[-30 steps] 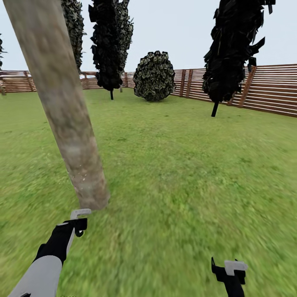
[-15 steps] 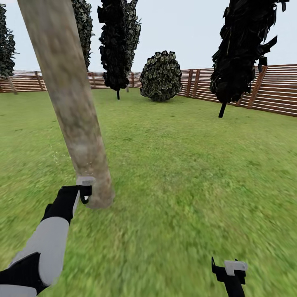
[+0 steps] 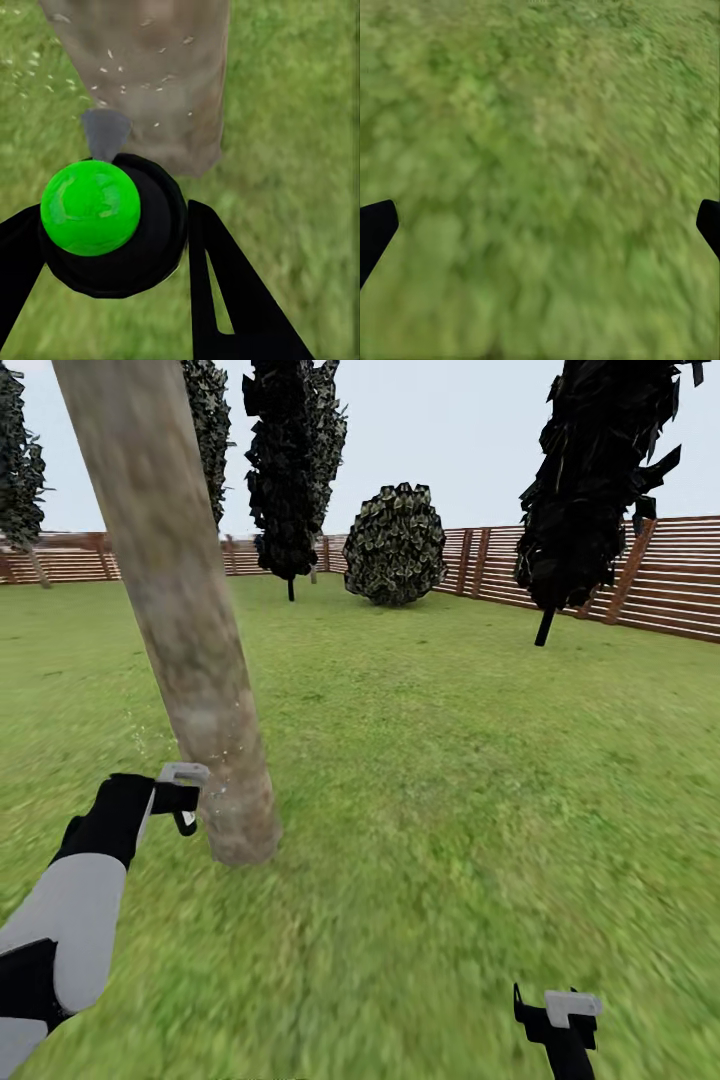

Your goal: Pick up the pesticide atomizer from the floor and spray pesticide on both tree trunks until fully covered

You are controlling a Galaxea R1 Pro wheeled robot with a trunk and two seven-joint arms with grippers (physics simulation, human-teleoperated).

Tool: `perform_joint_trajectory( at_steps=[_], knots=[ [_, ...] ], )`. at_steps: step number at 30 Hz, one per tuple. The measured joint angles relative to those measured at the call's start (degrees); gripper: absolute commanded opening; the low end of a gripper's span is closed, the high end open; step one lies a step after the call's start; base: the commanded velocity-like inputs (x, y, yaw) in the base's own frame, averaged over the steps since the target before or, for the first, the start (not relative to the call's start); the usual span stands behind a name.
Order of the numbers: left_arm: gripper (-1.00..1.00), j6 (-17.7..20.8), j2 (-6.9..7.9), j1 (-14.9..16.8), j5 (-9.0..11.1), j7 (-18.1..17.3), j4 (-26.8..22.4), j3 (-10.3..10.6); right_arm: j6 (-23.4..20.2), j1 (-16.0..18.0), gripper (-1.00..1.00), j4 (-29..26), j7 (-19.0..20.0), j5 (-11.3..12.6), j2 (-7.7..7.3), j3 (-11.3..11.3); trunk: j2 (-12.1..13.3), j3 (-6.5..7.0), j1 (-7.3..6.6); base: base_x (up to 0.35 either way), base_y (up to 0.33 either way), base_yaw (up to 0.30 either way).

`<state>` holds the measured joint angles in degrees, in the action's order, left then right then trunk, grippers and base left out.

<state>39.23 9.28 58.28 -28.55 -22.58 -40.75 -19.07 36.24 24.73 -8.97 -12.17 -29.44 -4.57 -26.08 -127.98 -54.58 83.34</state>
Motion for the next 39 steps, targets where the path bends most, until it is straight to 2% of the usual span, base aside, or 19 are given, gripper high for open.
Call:
perform_joint_trajectory(
  at_steps=[6, 15, 20, 31, 39],
  knots=[
    [-1.00, 0.3, -0.50, 0.3, 0.0, -0.7, -0.4, 0.1, 0.0, 0.0, 1.00, 0.0, 0.0, 0.0, 0.00, 0.0, 0.0, 0.00, 0.00, 0.000, 0.000, 0.228],
    [-1.00, 0.5, -0.01, 0.3, -0.2, -0.7, -0.5, 0.1, 0.0, 0.0, 1.00, 0.0, 0.0, 0.0, 0.00, 0.0, 0.0, 0.00, -0.03, 0.129, -0.040, 0.013],
    [-1.00, 0.4, 0.01, 0.2, -0.3, -0.6, -0.6, 0.1, 0.0, 0.0, 1.00, 0.0, 0.0, 0.0, 0.00, 0.0, 0.0, 0.00, -0.02, 0.175, -0.215, 0.000],
    [-1.00, 0.4, -0.25, 0.2, -0.3, -0.6, -0.7, 0.1, 0.0, 0.0, 1.00, 0.0, 0.1, 0.0, 0.00, 0.0, 0.0, 0.00, 0.00, -0.014, -0.275, 0.008],
    [-1.00, 0.4, -0.51, 0.0, -0.4, -0.5, -0.7, 0.0, 0.0, 0.0, 1.00, 0.0, 0.1, 0.0, 0.08, 0.0, 0.0, 0.00, 0.00, 0.000, -0.276, 0.186]
  ],
)
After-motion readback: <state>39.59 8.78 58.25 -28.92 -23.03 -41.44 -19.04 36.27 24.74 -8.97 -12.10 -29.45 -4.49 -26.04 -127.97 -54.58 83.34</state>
